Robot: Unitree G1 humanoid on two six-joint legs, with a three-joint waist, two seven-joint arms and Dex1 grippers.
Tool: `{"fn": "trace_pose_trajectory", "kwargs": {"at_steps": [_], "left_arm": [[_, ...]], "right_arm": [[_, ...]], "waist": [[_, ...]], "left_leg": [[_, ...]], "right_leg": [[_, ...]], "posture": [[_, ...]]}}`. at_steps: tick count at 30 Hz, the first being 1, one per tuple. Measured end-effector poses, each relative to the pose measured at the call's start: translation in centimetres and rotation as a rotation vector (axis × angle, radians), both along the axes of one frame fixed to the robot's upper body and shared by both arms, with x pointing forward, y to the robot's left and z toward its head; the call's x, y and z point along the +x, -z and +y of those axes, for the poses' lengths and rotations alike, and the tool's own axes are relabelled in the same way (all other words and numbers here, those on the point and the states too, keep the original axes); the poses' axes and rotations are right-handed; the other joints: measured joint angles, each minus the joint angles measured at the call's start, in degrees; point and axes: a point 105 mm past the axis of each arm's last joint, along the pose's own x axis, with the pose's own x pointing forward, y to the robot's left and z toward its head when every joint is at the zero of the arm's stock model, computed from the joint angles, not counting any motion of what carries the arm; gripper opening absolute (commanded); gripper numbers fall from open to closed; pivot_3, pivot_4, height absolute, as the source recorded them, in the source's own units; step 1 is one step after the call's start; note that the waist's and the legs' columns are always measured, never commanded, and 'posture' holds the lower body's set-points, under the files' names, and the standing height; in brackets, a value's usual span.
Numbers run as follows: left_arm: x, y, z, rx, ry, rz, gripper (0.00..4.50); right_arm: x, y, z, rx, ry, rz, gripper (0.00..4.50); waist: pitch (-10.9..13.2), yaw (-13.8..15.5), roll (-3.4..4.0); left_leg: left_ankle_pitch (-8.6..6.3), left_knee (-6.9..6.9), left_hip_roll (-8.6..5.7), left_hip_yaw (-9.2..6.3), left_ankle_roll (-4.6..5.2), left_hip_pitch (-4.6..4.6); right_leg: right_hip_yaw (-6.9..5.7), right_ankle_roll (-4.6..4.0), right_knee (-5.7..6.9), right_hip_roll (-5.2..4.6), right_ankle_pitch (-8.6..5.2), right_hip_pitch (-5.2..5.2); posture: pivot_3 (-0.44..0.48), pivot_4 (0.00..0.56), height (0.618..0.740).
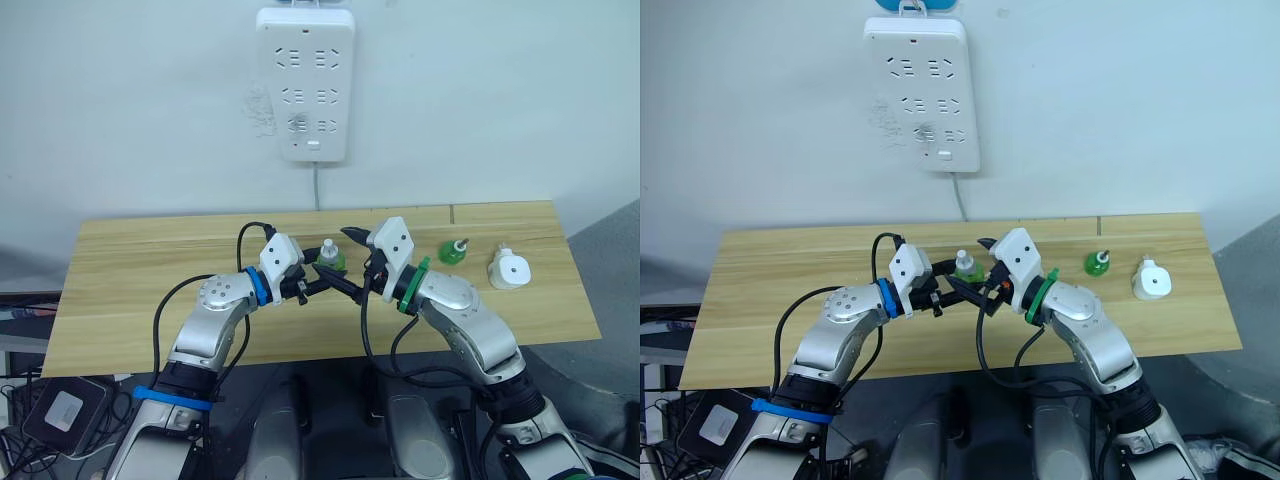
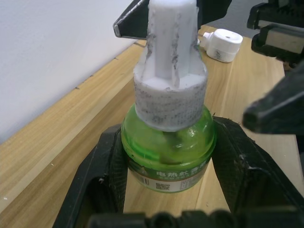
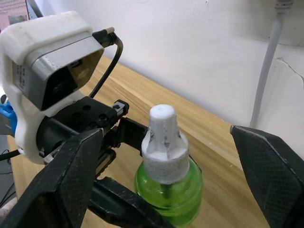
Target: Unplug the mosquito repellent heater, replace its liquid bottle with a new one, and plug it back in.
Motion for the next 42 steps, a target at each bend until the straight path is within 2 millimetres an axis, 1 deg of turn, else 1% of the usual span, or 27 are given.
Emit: {"fn": "trace_pose_trajectory", "kwargs": {"at_steps": [7,8,15,18,21,23,25,27,29,31,33,34,35,36,37,38,39,42], "left_arm": [[0.0,-0.2,-0.3,-0.008,0.010,0.006,2.24],[-0.1,-0.2,-0.4,-0.009,0.012,0.006,2.24],[-0.4,0.0,-0.4,-0.005,0.014,0.021,2.24],[-0.8,-0.3,-0.5,0.000,0.036,0.013,2.24],[-2.4,-0.7,-0.8,0.027,0.122,-0.010,2.24],[-4.0,-1.1,-1.0,0.054,0.213,-0.031,2.24],[-5.2,-1.5,-1.0,0.080,0.287,-0.053,2.24],[-5.8,-1.6,-0.8,0.111,0.331,-0.064,2.24],[-6.0,-1.6,-0.6,0.122,0.346,-0.074,2.24],[-5.9,-1.7,-0.5,0.119,0.344,-0.083,2.24],[-5.7,-1.7,-0.4,0.118,0.337,-0.086,2.24],[-5.6,-1.5,-0.4,0.116,0.335,-0.082,2.24],[-5.5,-1.4,-0.4,0.110,0.331,-0.080,2.24],[-5.3,-1.3,-0.5,0.102,0.321,-0.078,2.24],[-5.2,-1.2,-0.5,0.098,0.314,-0.075,2.24],[-4.8,-1.2,-0.5,0.089,0.296,-0.073,2.24],[-4.6,-1.3,-0.4,0.083,0.281,-0.073,2.24],[-4.0,-1.7,-0.1,0.070,0.235,-0.086,2.24]], "right_arm": [[-0.1,0.3,-0.2,-0.037,-0.010,-0.017,1.09],[0.0,0.3,-0.2,-0.038,-0.009,-0.021,1.03],[-0.1,0.5,-0.4,-0.053,-0.037,-0.022,1.03],[-0.4,0.1,-0.6,-0.058,-0.087,-0.026,1.03],[-1.4,-0.5,-1.6,-0.082,-0.251,-0.006,1.03],[-2.3,-1.1,-2.2,-0.122,-0.419,0.007,1.03],[-2.8,-1.5,-2.5,-0.149,-0.563,0.005,1.03],[-3.0,-1.6,-2.3,-0.165,-0.661,0.002,1.03],[-2.9,-1.6,-2.1,-0.177,-0.721,-0.006,1.03],[-2.7,-1.8,-2.1,-0.185,-0.735,-0.013,1.76],[-2.2,-2.1,-2.2,-0.194,-0.722,-0.018,2.32],[-1.9,-2.3,-2.5,-0.195,-0.702,-0.023,2.71],[-1.6,-2.5,-3.0,-0.199,-0.678,-0.025,3.03],[-1.3,-2.6,-3.7,-0.213,-0.646,-0.024,3.50],[-1.1,-2.6,-4.0,-0.218,-0.630,-0.021,3.72],[-1.1,-2.5,-4.7,-0.220,-0.598,-0.012,4.13],[-1.2,-2.1,-5.2,-0.226,-0.577,0.003,4.42],[-1.7,-0.6,-6.3,-0.223,-0.491,0.046,4.47]], "waist": [[0.0,-0.1,0.00],[0.0,-0.1,0.00],[0.0,0.0,0.00],[0.0,0.2,0.00],[0.0,0.4,0.00],[0.0,0.4,0.00],[0.0,0.4,0.02],[-0.1,0.4,0.04],[-0.2,0.6,0.06],[-0.2,0.9,0.02],[-0.3,1.2,0.03],[-0.4,1.3,0.04],[-0.4,1.4,0.02],[-0.5,1.7,0.01],[-0.5,1.8,0.01],[-0.6,2.1,0.03],[-0.6,2.2,-0.05],[-0.7,2.5,-0.05]], "left_leg": [[0.00,0.00,0.00,0.00,0.00,0.00],[0.00,0.00,0.00,0.00,0.00,0.00],[0.00,0.01,0.00,-0.01,0.00,0.00],[0.00,0.03,-0.01,0.00,0.00,-0.01],[0.00,0.03,-0.02,-0.02,0.00,-0.01],[0.00,0.05,0.00,-0.04,0.01,-0.01],[0.00,0.06,0.02,-0.11,0.01,0.02],[0.02,0.09,0.03,-0.15,-0.01,0.02],[0.03,0.13,0.01,-0.15,-0.04,0.00],[0.03,0.19,-0.02,-0.13,-0.04,-0.03],[0.04,0.21,-0.06,-0.11,-0.04,-0.06],[0.04,0.22,-0.07,-0.11,-0.04,-0.06],[0.04,0.22,-0.07,-0.12,-0.04,-0.07],[0.04,0.24,-0.07,-0.17,-0.05,-0.09],[0.04,0.24,-0.07,-0.17,-0.05,-0.09],[0.04,0.24,-0.07,-0.18,-0.05,-0.10],[0.04,0.24,-0.06,-0.20,-0.05,-0.09],[0.04,0.24,-0.05,-0.18,-0.05,-0.09]], "right_leg": [[0.00,0.00,0.01,0.01,0.00,0.00],[0.00,0.00,0.01,0.00,0.00,0.00],[0.00,0.00,0.03,0.01,0.00,0.00],[0.00,-0.01,0.03,0.01,0.00,0.00],[-0.01,-0.01,0.01,0.01,0.01,0.01],[-0.04,-0.01,0.03,0.02,0.01,0.02],[-0.08,-0.02,0.06,0.06,0.01,0.06],[-0.11,-0.02,0.11,0.08,0.01,0.06],[-0.11,-0.02,0.15,0.07,0.01,0.06],[-0.10,-0.03,0.15,0.04,0.02,0.06],[-0.11,-0.03,0.14,0.00,0.02,0.06],[-0.11,-0.03,0.14,-0.01,0.02,0.06],[-0.13,-0.03,0.14,-0.01,0.03,0.06],[-0.20,-0.03,0.13,-0.01,0.03,0.07],[-0.20,-0.03,0.13,-0.01,0.03,0.07],[-0.21,-0.04,0.14,-0.02,0.03,0.07],[-0.25,-0.03,0.14,-0.01,0.02,0.07],[-0.25,-0.04,0.17,-0.01,0.03,0.07]], "posture": [[-0.192,0.395,0.740],[-0.192,0.395,0.740],[-0.170,0.383,0.740],[-0.155,0.366,0.740],[-0.149,0.348,0.740],[-0.134,0.328,0.740],[-0.125,0.312,0.740],[-0.128,0.289,0.740],[-0.136,0.280,0.740],[-0.138,0.279,0.740],[-0.138,0.278,0.740],[-0.139,0.277,0.740],[-0.139,0.277,0.740],[-0.139,0.277,0.740],[-0.139,0.277,0.740],[-0.139,0.277,0.740],[-0.139,0.277,0.740],[-0.141,0.284,0.740]]}}
